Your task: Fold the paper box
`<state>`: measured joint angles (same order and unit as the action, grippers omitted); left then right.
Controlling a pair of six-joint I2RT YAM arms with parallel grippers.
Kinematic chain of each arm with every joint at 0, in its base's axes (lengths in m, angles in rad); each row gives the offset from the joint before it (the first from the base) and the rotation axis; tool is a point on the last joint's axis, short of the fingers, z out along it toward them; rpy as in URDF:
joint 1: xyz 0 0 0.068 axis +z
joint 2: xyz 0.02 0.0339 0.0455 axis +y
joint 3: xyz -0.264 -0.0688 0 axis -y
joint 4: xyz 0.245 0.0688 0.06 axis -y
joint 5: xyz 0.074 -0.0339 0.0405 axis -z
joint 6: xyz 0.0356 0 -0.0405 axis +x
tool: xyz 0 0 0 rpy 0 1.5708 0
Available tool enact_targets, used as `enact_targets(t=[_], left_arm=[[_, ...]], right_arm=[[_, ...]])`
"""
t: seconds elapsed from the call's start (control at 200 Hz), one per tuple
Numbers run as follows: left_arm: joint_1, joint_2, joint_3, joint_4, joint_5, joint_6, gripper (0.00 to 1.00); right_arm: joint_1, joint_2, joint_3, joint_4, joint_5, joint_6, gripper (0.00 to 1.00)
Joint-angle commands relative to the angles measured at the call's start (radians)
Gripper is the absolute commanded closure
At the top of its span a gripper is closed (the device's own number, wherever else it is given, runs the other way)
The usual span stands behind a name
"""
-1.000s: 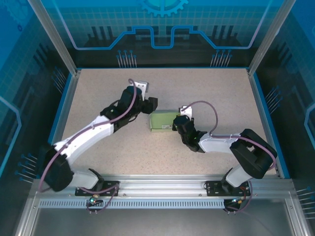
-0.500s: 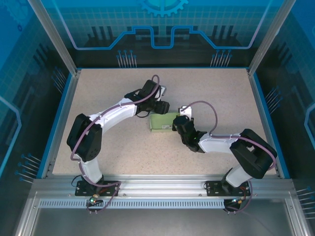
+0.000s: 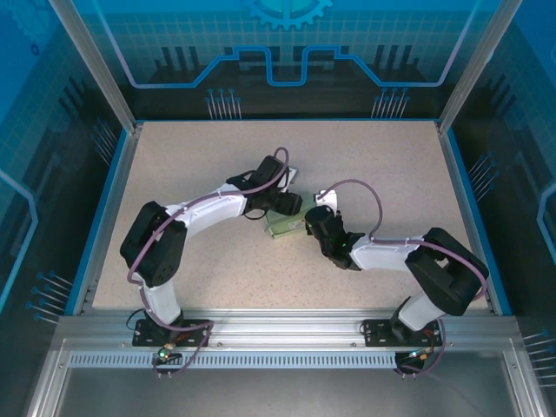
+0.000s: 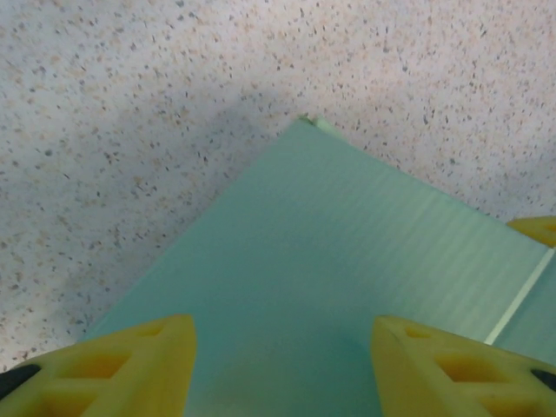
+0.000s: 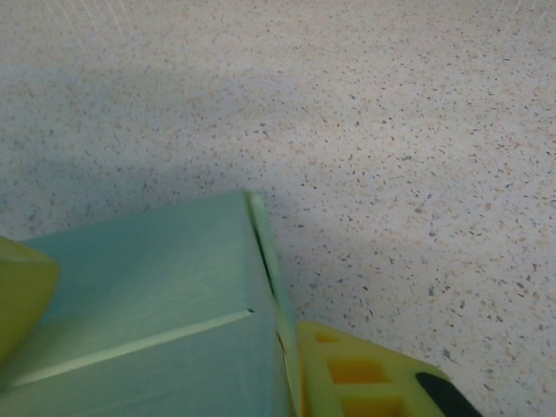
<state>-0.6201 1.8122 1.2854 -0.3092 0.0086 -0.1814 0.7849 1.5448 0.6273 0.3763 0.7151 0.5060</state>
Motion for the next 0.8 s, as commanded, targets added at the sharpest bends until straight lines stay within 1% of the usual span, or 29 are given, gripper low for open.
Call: enact_targets(t=[0.0,0.085,0.22,0.275,0.345,0.49,0.575,0.64,0.73,0.79], left_arm=[[-0.024,-0.01,-0.044,0.009,-0.016,0.002,0.44],[-0.029,-0.007,-0.056,0.021,-0.026,-0.001,0.44],[-0.031,-0.011,-0.066,0.031,-0.03,-0.005,0.44],[-0.032,-0.011,-0.068,0.037,-0.03,-0.006,0.44],[-0.034,-0.012,-0.069,0.039,-0.03,-0.006,0.44],[-0.04,-0.001,-0.082,0.048,-0.036,-0.005,0.44],[-0.044,0.003,-0.1,0.064,-0.04,-0.006,0.44],[-0.05,0.011,-0.114,0.077,-0.045,-0.006,0.44],[-0.059,0.027,-0.138,0.1,-0.066,-0.001,0.44],[-0.064,0.038,-0.148,0.111,-0.076,0.002,0.44]], right_arm=[[0.024,-0.012,-0.007,0.0,0.019,0.002,0.78],[0.035,-0.03,-0.02,-0.025,0.026,-0.001,0.71],[0.049,-0.085,-0.055,-0.081,0.029,-0.003,0.66],[0.052,-0.116,-0.066,-0.101,0.025,-0.009,0.64],[0.053,-0.16,-0.078,-0.17,0.02,-0.015,0.64],[0.049,-0.298,-0.106,-0.253,-0.014,-0.055,0.61],[0.032,-0.364,-0.1,-0.293,-0.09,-0.087,0.58],[0.006,-0.394,-0.081,-0.324,-0.175,-0.102,0.56],[-0.044,-0.398,-0.043,-0.364,-0.307,-0.115,0.53],[-0.068,-0.385,-0.017,-0.388,-0.356,-0.117,0.52]])
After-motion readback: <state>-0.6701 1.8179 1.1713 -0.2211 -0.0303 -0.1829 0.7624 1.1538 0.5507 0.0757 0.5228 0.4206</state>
